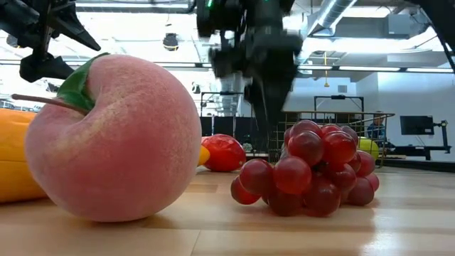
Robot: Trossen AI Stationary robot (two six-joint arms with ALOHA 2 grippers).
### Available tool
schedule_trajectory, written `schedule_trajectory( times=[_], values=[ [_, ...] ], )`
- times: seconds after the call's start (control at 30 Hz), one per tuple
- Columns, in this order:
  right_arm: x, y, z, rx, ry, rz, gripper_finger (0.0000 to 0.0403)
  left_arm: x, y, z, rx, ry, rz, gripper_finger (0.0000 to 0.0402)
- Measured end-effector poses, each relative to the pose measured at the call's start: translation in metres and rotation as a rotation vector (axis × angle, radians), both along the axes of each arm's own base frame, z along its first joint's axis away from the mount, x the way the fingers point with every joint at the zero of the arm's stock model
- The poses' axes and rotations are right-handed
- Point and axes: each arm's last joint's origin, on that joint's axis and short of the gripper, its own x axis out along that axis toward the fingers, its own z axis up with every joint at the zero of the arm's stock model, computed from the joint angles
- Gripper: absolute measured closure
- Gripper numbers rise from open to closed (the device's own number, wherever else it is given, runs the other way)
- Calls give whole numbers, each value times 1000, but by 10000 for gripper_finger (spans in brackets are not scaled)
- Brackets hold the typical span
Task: Build produce basket
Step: Put the green pear into the gold wire basket
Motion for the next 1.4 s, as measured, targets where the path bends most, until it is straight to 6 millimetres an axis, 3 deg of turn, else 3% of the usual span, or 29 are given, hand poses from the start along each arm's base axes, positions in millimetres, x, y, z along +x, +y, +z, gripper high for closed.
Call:
schedule_trajectory(
  times=[0.17,0.27,0.53,0.93,1.27,1.4],
  values=[
    [-17,-8,29,-66,-1,34,12,0,0,0,1,0,1,17],
    [-27,-11,34,-71,35,76,12,0,0,0,2,1,1,17],
    [-50,-31,13,-77,67,48,13,0,1,0,15,-4,17,17],
    [-67,-33,-43,-48,71,75,14,0,1,0,18,-18,48,17],
    [-67,-36,-42,-39,74,63,44,-1,2,0,21,-14,50,17],
    [-67,-41,-12,-26,9,-4,48,-1,2,0,22,-14,50,17]
  ],
)
